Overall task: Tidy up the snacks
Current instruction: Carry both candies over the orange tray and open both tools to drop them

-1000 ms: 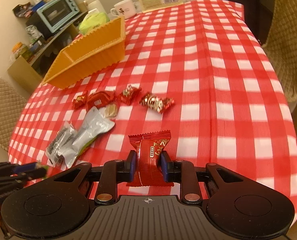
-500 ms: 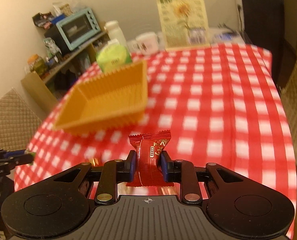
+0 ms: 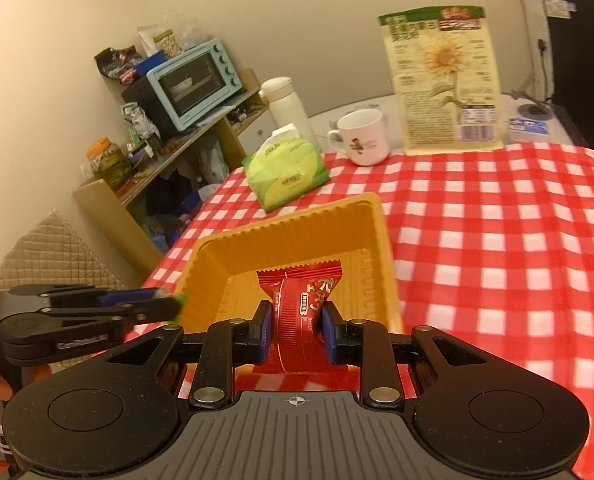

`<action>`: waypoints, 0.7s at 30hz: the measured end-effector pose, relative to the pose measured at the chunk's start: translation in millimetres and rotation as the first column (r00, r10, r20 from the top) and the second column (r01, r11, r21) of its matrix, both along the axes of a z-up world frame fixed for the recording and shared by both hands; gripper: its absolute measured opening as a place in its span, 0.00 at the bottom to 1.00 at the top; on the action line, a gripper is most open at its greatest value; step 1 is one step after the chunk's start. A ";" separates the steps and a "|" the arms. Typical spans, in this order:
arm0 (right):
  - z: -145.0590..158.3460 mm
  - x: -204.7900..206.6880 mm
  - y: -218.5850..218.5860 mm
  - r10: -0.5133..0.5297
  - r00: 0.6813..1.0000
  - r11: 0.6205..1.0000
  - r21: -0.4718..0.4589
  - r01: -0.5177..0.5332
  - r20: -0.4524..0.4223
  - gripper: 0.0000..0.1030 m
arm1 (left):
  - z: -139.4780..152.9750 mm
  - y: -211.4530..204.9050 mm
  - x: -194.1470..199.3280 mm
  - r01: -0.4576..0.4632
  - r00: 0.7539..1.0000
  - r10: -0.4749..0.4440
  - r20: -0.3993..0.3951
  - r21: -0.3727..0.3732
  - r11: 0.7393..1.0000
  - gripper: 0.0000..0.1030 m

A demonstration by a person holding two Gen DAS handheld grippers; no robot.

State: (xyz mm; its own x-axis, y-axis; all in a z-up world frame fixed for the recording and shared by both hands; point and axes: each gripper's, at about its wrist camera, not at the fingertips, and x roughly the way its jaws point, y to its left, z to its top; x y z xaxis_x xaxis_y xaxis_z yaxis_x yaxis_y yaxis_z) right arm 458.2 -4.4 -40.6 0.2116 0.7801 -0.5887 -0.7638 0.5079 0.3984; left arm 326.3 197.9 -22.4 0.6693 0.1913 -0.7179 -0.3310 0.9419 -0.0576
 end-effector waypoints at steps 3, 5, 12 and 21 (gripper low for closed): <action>-7.6 5.9 18.7 0.004 1.000 1.000 -0.016 -0.004 -0.004 0.26 | -9.2 8.2 14.0 0.005 1.000 -0.005 -0.018 -0.015 1.000 0.21; -14.4 9.9 26.6 -0.002 1.000 1.000 -0.027 0.001 -0.016 0.26 | -17.0 12.3 20.6 0.005 0.999 -0.006 -0.032 -0.026 1.000 0.21; -32.9 24.6 43.1 -0.028 0.998 0.998 -0.055 0.025 -0.054 0.26 | -35.9 21.2 41.4 0.009 0.998 -0.012 -0.064 -0.052 0.999 0.21; -40.4 29.4 51.4 -0.039 0.997 0.997 -0.062 0.035 -0.073 0.26 | -47.4 24.6 52.3 0.010 0.997 -0.015 -0.076 -0.071 0.997 0.24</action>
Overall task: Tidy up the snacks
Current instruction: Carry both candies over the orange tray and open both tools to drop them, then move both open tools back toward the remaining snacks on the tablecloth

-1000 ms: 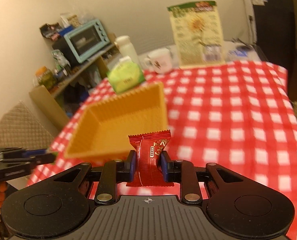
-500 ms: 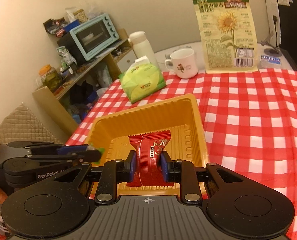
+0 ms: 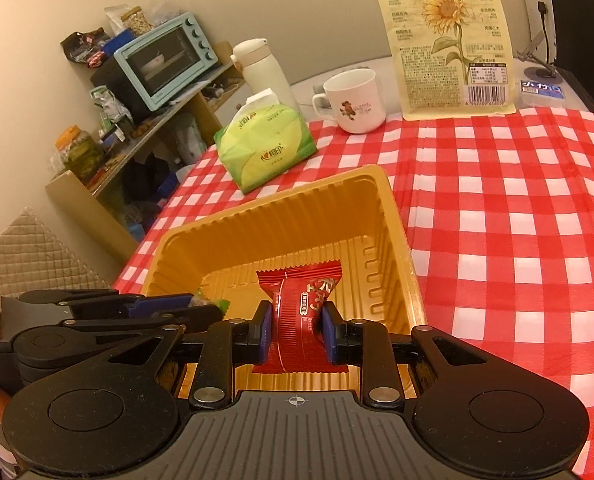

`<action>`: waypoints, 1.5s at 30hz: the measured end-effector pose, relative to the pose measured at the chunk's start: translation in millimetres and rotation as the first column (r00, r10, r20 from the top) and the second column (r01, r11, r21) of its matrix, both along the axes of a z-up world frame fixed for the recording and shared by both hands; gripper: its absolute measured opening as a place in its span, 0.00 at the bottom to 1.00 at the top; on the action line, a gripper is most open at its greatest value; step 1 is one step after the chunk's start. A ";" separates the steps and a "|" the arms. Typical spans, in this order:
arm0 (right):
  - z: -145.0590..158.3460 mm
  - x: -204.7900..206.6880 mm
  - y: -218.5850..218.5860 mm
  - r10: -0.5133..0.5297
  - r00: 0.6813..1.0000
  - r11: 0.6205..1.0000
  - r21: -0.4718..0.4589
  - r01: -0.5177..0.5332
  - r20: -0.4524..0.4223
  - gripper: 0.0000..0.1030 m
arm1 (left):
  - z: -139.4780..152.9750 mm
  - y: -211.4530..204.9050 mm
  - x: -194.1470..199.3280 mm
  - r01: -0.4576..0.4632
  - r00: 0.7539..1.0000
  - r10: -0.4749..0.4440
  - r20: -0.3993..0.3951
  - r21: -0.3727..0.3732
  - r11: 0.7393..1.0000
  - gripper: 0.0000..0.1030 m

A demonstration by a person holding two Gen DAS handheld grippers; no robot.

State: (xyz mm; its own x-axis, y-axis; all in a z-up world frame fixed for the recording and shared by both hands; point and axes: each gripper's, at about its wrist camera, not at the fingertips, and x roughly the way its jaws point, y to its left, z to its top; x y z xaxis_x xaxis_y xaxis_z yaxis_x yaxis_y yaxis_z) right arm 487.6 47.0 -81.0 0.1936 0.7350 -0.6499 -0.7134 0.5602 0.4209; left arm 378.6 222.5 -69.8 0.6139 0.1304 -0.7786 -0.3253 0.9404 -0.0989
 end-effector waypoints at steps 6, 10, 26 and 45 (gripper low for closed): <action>-0.6 0.9 3.0 -0.005 1.000 1.000 0.000 0.005 0.000 0.26 | -2.4 7.5 -3.2 -0.014 1.000 0.014 -0.014 -0.010 1.000 0.27; -1.2 2.1 5.0 -0.005 1.000 1.000 -0.002 0.005 -0.002 0.26 | -0.2 14.3 -8.9 -0.028 1.000 0.028 -0.009 -0.008 1.000 0.31; 2.8 -3.1 8.9 -0.041 0.999 0.999 0.027 0.040 0.028 0.66 | 11.6 18.3 -37.4 -0.045 0.999 0.045 0.006 -0.002 0.999 0.59; 26.8 -40.7 -128.1 -0.179 0.984 0.978 0.105 0.181 -0.023 0.77 | 53.4 -47.5 -110.6 0.000 0.997 0.000 0.083 0.006 1.000 0.84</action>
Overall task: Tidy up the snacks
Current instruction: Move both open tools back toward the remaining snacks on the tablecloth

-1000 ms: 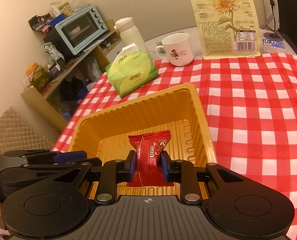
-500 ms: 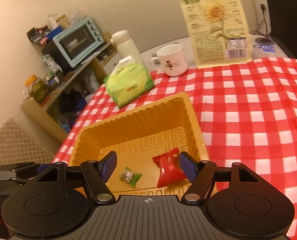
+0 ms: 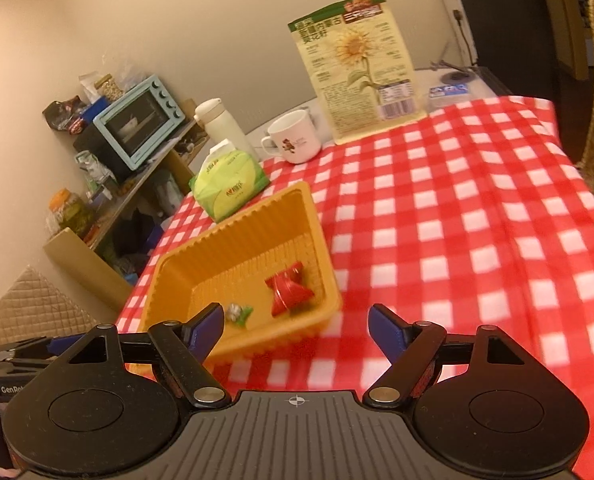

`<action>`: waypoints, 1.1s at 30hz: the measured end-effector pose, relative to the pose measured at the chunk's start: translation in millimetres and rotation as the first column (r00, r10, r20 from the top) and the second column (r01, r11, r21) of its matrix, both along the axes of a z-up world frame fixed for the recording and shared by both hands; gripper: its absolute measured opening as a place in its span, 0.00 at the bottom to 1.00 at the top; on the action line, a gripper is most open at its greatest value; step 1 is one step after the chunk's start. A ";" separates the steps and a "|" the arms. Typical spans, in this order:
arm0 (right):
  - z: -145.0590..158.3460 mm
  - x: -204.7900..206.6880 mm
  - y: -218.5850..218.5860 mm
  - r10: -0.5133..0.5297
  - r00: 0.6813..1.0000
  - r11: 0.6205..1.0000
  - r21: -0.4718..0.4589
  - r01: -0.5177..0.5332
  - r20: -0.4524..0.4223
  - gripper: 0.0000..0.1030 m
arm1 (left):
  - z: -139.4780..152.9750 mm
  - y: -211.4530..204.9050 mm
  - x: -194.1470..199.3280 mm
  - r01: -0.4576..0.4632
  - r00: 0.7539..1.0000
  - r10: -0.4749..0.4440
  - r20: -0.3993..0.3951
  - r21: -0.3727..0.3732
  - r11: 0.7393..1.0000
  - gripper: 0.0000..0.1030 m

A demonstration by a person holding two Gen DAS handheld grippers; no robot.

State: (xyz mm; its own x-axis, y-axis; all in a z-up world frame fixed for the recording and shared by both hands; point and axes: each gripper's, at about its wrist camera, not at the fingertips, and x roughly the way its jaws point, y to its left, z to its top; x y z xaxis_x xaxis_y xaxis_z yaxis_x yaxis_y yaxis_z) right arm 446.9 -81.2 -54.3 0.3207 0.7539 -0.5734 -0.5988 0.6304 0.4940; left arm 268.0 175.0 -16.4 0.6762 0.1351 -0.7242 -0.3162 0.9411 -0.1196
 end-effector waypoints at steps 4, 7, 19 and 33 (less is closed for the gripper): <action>1.1 -18.6 -26.6 -0.009 1.000 1.000 -0.004 0.009 -0.006 0.77 | 1.8 -19.0 -19.1 0.011 1.000 -0.011 0.001 -0.008 1.000 0.86; 1.3 -35.2 -43.0 -0.011 1.000 1.000 -0.019 0.011 -0.001 0.77 | 0.9 -35.2 -32.1 0.025 1.000 -0.025 -0.013 0.000 1.000 0.88; -18.6 -87.3 -89.0 0.005 0.997 0.998 -0.069 -0.011 -0.083 0.77 | -15.6 -79.0 -79.0 0.028 0.998 -0.029 -0.055 -0.031 0.999 0.88; -47.7 -125.1 -85.7 0.037 0.982 0.989 -0.136 -0.063 -0.183 0.77 | -40.9 -98.4 -103.9 0.020 0.992 -0.028 -0.124 -0.068 0.997 0.88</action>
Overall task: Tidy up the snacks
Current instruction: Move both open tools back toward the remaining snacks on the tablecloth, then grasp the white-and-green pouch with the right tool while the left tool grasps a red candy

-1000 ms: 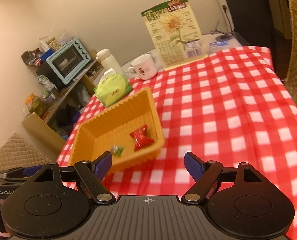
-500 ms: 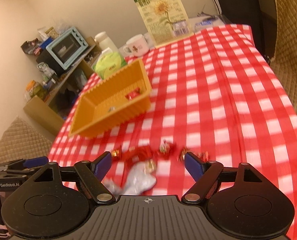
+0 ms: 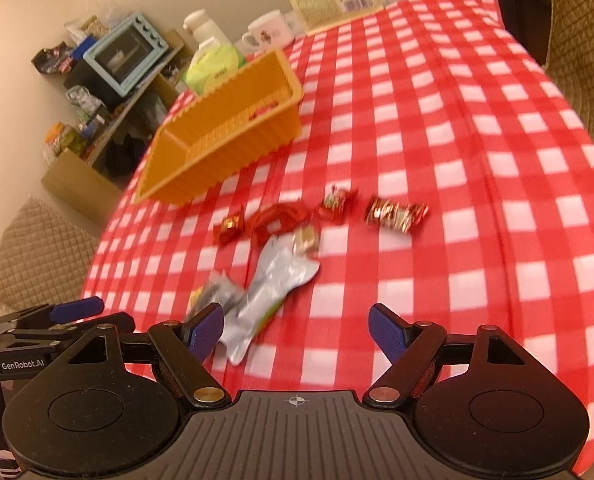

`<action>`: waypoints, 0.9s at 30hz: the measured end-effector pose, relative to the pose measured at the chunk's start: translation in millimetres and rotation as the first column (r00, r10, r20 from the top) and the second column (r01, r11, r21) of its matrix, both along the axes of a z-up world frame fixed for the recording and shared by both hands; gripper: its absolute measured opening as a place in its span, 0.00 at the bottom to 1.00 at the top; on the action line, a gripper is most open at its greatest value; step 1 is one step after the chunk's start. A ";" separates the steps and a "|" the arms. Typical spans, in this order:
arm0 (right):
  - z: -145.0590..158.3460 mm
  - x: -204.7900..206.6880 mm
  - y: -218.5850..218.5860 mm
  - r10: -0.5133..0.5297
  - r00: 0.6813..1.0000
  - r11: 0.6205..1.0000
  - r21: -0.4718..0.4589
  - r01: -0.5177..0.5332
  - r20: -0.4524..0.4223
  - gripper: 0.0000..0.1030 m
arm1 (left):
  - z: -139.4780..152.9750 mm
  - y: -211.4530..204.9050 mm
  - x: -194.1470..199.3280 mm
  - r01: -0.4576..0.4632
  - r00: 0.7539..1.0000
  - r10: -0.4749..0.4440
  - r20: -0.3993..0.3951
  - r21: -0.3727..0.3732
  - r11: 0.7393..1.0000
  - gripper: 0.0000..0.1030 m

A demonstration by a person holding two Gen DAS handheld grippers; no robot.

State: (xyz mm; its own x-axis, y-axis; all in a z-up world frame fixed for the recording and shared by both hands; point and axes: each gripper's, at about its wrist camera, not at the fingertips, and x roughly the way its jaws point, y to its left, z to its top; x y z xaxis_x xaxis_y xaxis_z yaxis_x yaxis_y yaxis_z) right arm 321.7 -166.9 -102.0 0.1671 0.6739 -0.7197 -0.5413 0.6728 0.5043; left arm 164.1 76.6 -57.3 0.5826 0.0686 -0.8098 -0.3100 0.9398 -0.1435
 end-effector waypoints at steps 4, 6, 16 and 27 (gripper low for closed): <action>-6.0 -8.9 7.1 0.021 0.999 1.000 -0.013 -0.022 -0.024 0.77 | -5.6 -2.6 -5.0 0.002 1.000 -0.002 -0.013 -0.011 1.000 0.88; -9.2 -12.5 11.7 0.031 0.999 0.999 -0.022 -0.031 -0.029 0.77 | -8.4 -2.6 -7.3 -0.002 1.000 0.002 -0.020 -0.016 1.000 0.88; -20.4 -23.8 35.4 0.058 0.998 0.997 -0.057 -0.060 -0.040 0.77 | -18.8 2.7 -13.5 -0.011 0.999 0.010 -0.047 -0.035 0.999 0.88; -30.1 -28.3 64.2 0.060 0.997 0.995 -0.076 -0.064 -0.053 0.68 | -32.3 14.5 -13.5 -0.015 0.997 0.010 -0.076 -0.062 0.998 0.88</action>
